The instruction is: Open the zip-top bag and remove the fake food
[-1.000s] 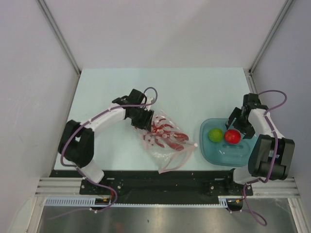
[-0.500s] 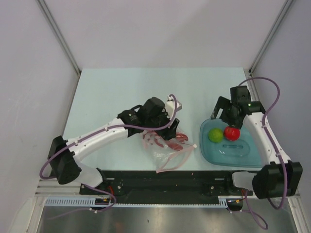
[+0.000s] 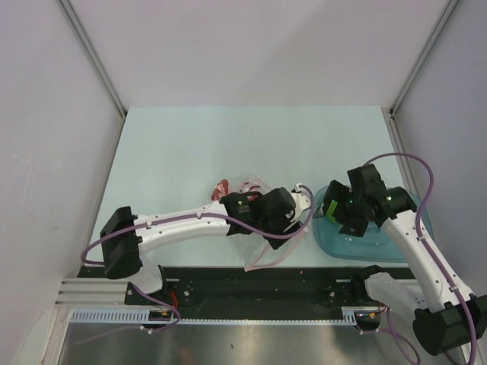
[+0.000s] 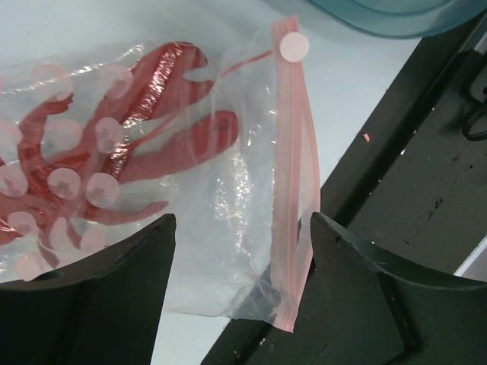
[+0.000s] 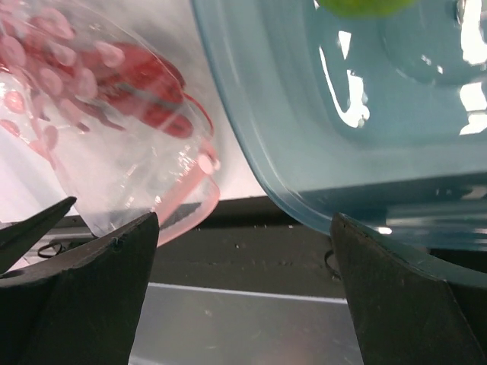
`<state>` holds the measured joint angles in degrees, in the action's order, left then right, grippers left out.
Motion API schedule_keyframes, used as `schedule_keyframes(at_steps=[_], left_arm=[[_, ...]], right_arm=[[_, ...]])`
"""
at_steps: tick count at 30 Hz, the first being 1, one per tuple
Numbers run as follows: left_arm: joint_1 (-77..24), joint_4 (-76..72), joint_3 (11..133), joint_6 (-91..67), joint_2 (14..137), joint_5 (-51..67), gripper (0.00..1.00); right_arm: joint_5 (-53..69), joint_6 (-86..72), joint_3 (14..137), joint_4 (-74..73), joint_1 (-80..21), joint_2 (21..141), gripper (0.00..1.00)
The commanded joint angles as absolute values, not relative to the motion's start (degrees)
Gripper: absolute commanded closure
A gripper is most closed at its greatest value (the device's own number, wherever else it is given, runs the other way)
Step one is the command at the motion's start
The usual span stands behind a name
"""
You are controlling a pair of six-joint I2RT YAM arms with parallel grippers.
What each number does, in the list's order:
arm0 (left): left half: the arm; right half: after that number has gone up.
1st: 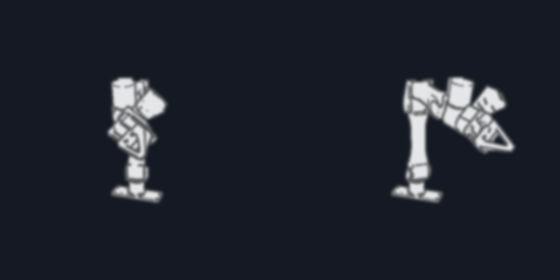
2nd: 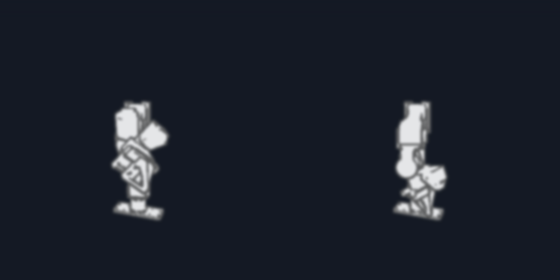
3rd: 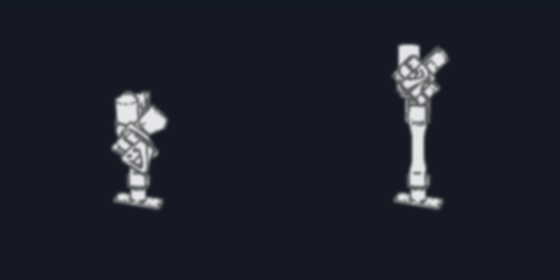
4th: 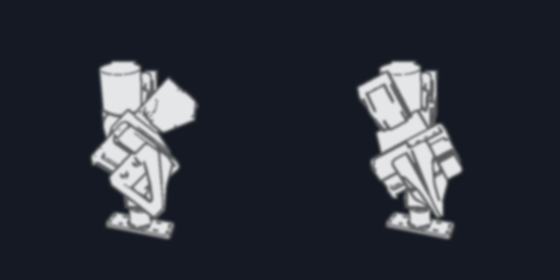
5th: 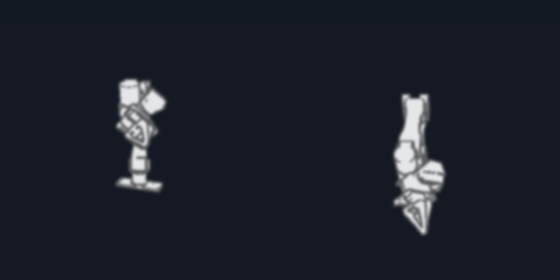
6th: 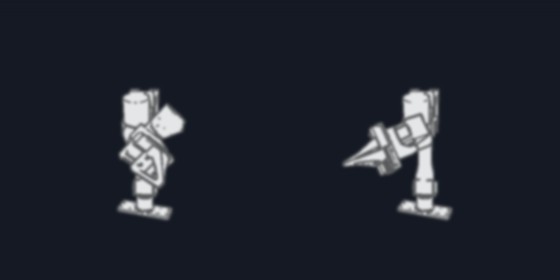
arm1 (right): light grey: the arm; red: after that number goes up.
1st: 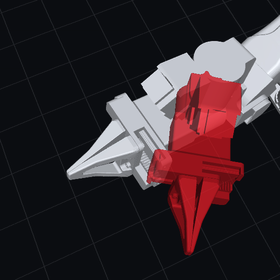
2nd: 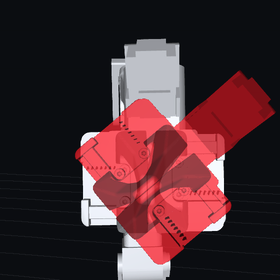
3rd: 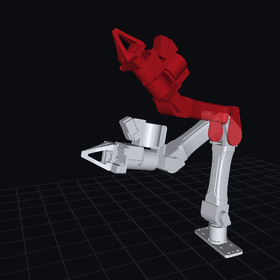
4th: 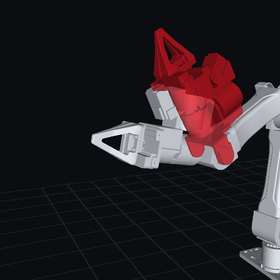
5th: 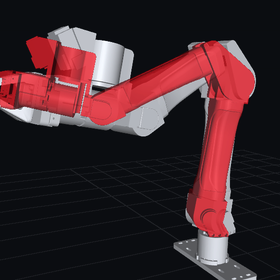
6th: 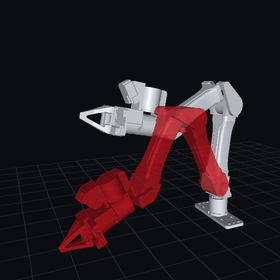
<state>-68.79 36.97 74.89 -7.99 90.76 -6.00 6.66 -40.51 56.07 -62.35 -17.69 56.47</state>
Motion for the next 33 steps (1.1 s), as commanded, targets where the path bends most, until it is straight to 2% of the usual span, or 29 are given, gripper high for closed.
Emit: schedule_keyframes(at_steps=[1, 5, 8, 10, 11, 12, 14, 15, 18, 19, 23, 24, 27, 33], left_arm=[[-72.1, 37.2, 77.3, -10.1, 91.6, -8.8, 0.22], [-73.8, 37.5, 77.7, -11.5, 94.4, -13.9, 0.23], [-73.9, 39.5, 78.9, -13.0, 97.1, -19.8, 0.29], [-73.9, 40.9, 80.2, -13.1, 99.4, -21.3, 0.37], [-73.9, 41.5, 80.6, -13.2, 100.4, -22.7, 0.42], [-73.9, 42.3, 81.8, -13.4, 101.2, -23.8, 0.53], [-73.9, 43.6, 83.0, -13.6, 102.9, -25.5, 0.66], [-73.8, 43.9, 84.4, -13.8, 103.2, -26.7, 0.77], [-73.6, 45.0, 88.0, -14.1, 103.4, -26.5, 0.97], [-73.4, 45.3, 88.8, -14.1, 103.4, -26.1, 1.00], [-71.4, 47.4, 93.1, -14.5, 103.6, -23.9, 1.00], [-70.2, 47.5, 93.9, -14.8, 103.4, -22.9, 1.00], [-67.3, 47.6, 95.4, -14.9, 102.8, -18.6, 1.00], [-61.1, 45.0, 97.6, -14.4, 102.1, -9.8, 1.00]], right_arm=[[8.3, -46.7, 52.7, -66.5, -17.9, 50.2, 0.00], [9.1, -46.7, 51.0, -66.8, -18.0, 47.3, 0.00], [9.9, -46.3, 51.2, -67.8, -18.0, 46.5, 0.00], [10.6, -46.1, 51.8, -69.0, -18.0, 46.4, 0.00], [10.8, -45.9, 52.1, -69.4, -18.0, 46.4, 0.00], [10.8, -45.2, 52.5, -70.0, -18.1, 46.3, 0.00], [10.3, -44.0, 53.3, -70.3, -17.9, 46.3, 0.00], [10.2, -42.6, 53.4, -70.1, -18.0, 46.6, 0.00], [11.4, -41.0, 53.2, -68.5, -18.0, 47.6, 0.02], [12.8, -40.0, 52.7, -67.7, -17.8, 47.8, 0.06], [17.7, -39.0, 51.6, -62.2, -17.1, 48.9, 0.18], [19.1, -38.7, 51.7, -60.1, -16.8, 49.2, 0.26], [22.9, -36.8, 52.5, -56.1, -15.1, 51.6, 0.42], [30.1, -33.0, 56.4, -47.9, -14.0, 59.5, 0.50]])
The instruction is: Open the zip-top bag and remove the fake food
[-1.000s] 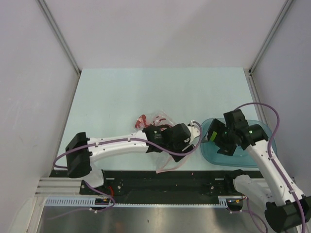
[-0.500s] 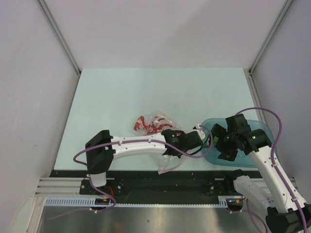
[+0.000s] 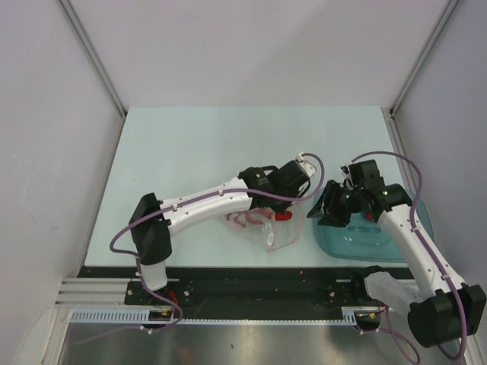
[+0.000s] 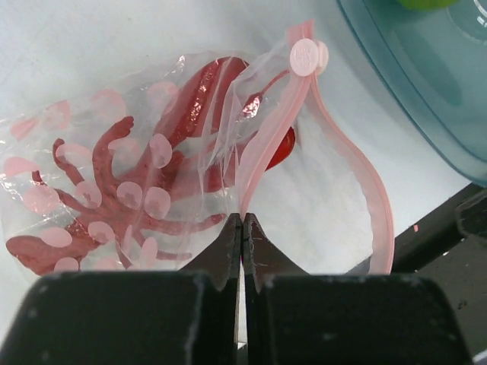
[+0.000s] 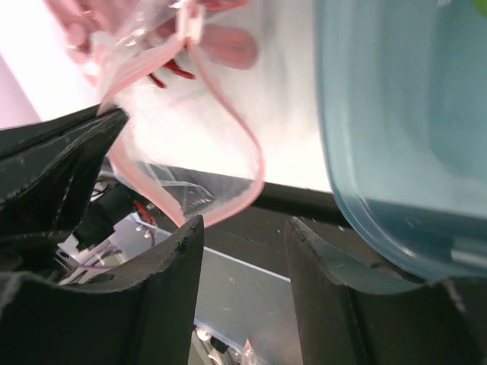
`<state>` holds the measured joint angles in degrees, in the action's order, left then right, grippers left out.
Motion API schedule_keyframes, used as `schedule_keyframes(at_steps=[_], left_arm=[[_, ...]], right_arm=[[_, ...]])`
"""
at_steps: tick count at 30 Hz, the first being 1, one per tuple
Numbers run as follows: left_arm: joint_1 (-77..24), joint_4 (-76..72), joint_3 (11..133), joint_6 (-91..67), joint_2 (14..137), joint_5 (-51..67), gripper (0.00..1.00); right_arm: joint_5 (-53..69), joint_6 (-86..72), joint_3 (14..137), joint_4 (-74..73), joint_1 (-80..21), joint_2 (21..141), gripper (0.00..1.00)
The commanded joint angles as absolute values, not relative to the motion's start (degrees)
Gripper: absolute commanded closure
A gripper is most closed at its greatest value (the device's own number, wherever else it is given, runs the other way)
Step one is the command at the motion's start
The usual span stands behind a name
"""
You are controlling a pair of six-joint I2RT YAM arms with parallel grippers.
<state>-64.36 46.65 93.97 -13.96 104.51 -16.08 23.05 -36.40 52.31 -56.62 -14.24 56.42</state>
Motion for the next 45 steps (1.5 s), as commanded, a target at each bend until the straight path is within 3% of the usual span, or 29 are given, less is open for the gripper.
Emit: schedule_keyframes(at_steps=[1, 6, 13, 27, 33, 43, 44, 45], left_arm=[[-60.4, 44.8, 98.2, -14.3, 102.5, -7.9, 1.00], [-55.7, 43.8, 104.1, -14.2, 106.0, -1.5, 1.00], [-52.9, 46.6, 115.9, -11.0, 113.5, 2.9, 1.00], [-50.0, 41.0, 117.9, -9.4, 118.4, 8.1, 1.00], [-49.8, 38.7, 116.9, -10.4, 118.8, 9.0, 1.00], [-48.5, 38.2, 114.6, -8.7, 118.7, 11.3, 1.00], [-48.3, 38.1, 114.7, -8.4, 118.6, 11.6, 0.97], [-48.0, 38.0, 114.6, -8.2, 118.4, 11.8, 0.81]], right_arm=[[30.8, -32.8, 56.9, -46.9, -14.0, 61.5, 0.50], [33.9, -30.0, 61.6, -44.2, -14.8, 70.9, 0.58], [33.7, -28.9, 66.9, -41.3, -16.2, 80.9, 0.60], [30.8, -32.3, 71.7, -35.1, -16.6, 100.4, 0.65], [28.1, -31.0, 76.1, -38.1, -15.3, 106.0, 0.58], [36.1, -34.9, 76.3, -24.1, -14.4, 110.5, 0.52], [36.5, -35.2, 76.3, -23.6, -14.4, 110.7, 0.52], [36.7, -35.2, 76.4, -22.6, -14.3, 111.3, 0.52]])
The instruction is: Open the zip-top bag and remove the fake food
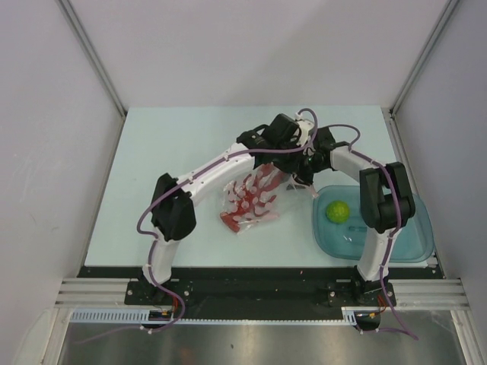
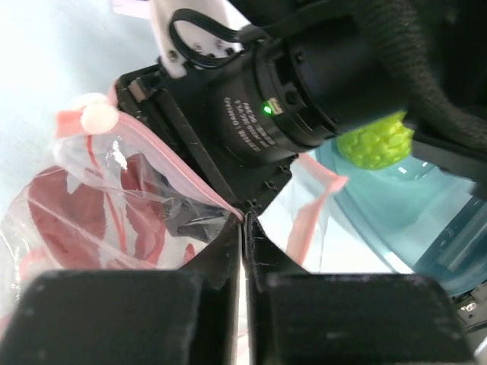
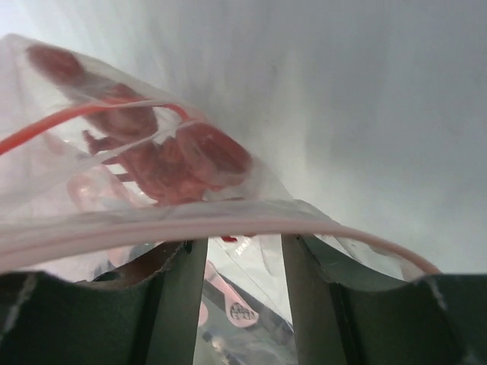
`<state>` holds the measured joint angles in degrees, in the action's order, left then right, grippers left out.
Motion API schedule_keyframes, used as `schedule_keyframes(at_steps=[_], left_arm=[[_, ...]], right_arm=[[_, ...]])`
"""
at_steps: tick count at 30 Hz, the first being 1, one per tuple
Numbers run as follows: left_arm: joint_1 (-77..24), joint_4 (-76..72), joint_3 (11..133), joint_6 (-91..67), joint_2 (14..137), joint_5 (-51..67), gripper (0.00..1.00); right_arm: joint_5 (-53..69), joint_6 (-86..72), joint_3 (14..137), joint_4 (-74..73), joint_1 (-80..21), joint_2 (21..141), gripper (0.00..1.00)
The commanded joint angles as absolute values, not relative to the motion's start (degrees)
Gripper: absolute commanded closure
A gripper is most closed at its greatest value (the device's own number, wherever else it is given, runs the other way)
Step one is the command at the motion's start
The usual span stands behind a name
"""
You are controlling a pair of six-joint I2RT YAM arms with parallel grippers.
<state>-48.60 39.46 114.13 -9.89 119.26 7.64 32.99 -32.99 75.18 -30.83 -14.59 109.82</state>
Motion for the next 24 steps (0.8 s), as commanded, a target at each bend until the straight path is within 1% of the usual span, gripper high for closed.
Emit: schedule_keyframes(at_steps=[1, 3, 5, 6, 8, 9, 10, 11, 12, 14, 18, 20, 23, 24], left_arm=[[-47.7, 37.5, 114.3, -8.1, 118.2, 11.5, 0.72], [-46.3, 37.0, 113.6, -8.1, 117.3, 11.4, 0.57], [-44.9, 36.0, 112.0, -8.7, 116.1, 11.0, 0.52], [-44.0, 35.6, 111.3, -9.7, 114.9, 11.0, 0.51], [-41.2, 33.6, 107.6, -10.8, 113.4, 11.2, 0.53], [-40.4, 32.5, 105.9, -11.6, 112.9, 11.4, 0.59], [-38.8, 31.1, 103.2, -11.9, 112.3, 12.0, 0.62], [-38.2, 30.9, 102.5, -12.4, 112.6, 12.0, 0.65], [-37.0, 31.1, 102.1, -13.0, 113.2, 11.9, 0.70], [-36.0, 31.6, 101.3, -13.5, 115.0, 11.3, 0.73], [-34.3, 33.0, 100.9, -15.8, 117.9, 10.5, 0.76], [-34.2, 32.3, 99.5, -16.3, 117.3, 11.5, 0.76], [-34.0, 29.8, 96.8, -16.9, 115.7, 11.7, 0.65], [-34.0, 29.9, 96.5, -16.8, 114.9, 12.1, 0.59]], right_arm=[[37.3, -35.1, 76.5, -22.2, -14.2, 111.5, 0.51], [38.1, -35.0, 76.6, -21.7, -14.0, 112.2, 0.51], [38.7, -34.5, 76.6, -21.7, -13.4, 112.2, 0.51], [38.8, -34.3, 76.6, -21.6, -13.3, 112.1, 0.51], [38.9, -34.2, 76.6, -21.6, -13.1, 112.3, 0.50], [39.1, -34.1, 76.8, -21.5, -12.9, 112.6, 0.49], [39.3, -34.1, 77.2, -21.6, -12.9, 113.2, 0.50], [39.3, -33.9, 77.4, -21.5, -12.9, 113.5, 0.49], [39.4, -33.9, 77.6, -21.6, -12.9, 113.8, 0.49], [39.5, -34.0, 78.5, -21.5, -12.9, 114.5, 0.49], [39.8, -33.9, 81.3, -22.6, -12.7, 116.4, 0.48], [39.8, -33.9, 82.7, -23.0, -12.7, 117.0, 0.46], [38.8, -34.6, 83.5, -23.3, -12.9, 117.6, 0.45], [38.1, -35.0, 84.0, -24.0, -12.9, 117.9, 0.45]])
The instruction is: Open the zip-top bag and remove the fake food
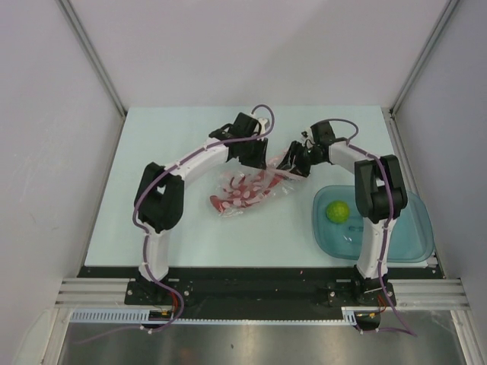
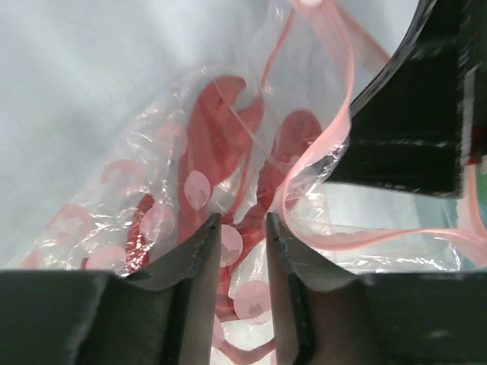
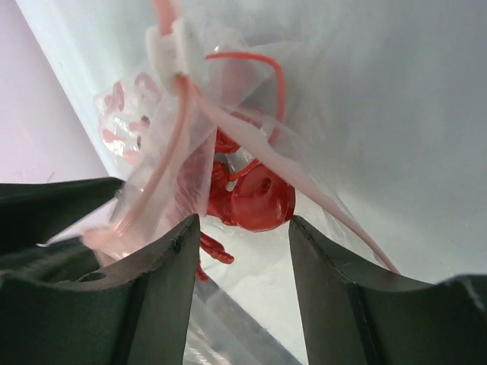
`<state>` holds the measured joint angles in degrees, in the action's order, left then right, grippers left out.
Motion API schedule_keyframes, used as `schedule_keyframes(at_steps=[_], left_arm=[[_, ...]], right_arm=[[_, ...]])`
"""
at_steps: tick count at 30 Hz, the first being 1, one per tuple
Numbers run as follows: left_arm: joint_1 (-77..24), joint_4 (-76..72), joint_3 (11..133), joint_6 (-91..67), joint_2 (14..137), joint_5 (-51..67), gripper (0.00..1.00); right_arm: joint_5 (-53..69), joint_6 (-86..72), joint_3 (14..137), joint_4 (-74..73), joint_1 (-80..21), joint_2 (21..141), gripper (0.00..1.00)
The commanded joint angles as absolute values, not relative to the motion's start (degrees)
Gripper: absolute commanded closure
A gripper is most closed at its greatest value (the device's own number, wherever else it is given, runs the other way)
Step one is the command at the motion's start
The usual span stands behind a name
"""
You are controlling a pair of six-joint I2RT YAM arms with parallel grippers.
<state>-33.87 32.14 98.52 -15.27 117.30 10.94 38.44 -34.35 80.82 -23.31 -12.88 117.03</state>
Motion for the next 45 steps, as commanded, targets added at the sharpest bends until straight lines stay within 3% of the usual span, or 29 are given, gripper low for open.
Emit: schedule_keyframes(at_steps=[1, 2, 3, 5, 13, 16, 17, 21, 34, 45], left_arm=[[-34.0, 30.1, 96.2, -16.5, 114.4, 12.5, 0.55], [-34.1, 29.7, 95.6, -16.3, 113.5, 13.0, 0.50], [-34.1, 28.7, 94.2, -16.2, 111.4, 14.5, 0.39], [-34.2, 27.7, 92.6, -15.7, 108.8, 15.2, 0.32], [-33.7, 29.7, 91.6, -15.6, 99.4, 15.1, 0.30], [-33.6, 29.3, 90.5, -16.3, 98.7, 15.0, 0.38], [-33.4, 28.9, 89.9, -16.8, 99.0, 14.9, 0.49], [-32.7, 27.2, 86.9, -17.7, 102.7, 12.7, 0.68], [-30.6, 34.4, 100.3, -16.9, 123.1, 8.4, 0.76], [-30.6, 31.9, 94.9, -14.7, 121.2, 12.7, 0.81]], right_arm=[[37.6, -35.4, 84.2, -24.4, -13.0, 117.9, 0.45], [37.2, -35.6, 84.4, -24.9, -13.2, 117.9, 0.45], [36.5, -35.6, 84.6, -25.5, -13.4, 117.9, 0.44], [35.9, -35.4, 84.7, -25.8, -13.9, 118.1, 0.43], [32.3, -34.6, 89.1, -31.2, -14.9, 120.2, 0.43], [31.4, -35.7, 88.9, -31.5, -15.6, 120.3, 0.45], [31.1, -35.9, 88.9, -31.5, -15.6, 120.2, 0.46], [31.5, -36.6, 89.1, -30.4, -16.2, 120.8, 0.48], [34.1, -37.9, 90.8, -28.7, -16.8, 123.3, 0.47], [35.5, -42.8, 93.0, -25.0, -18.5, 126.6, 0.46]])
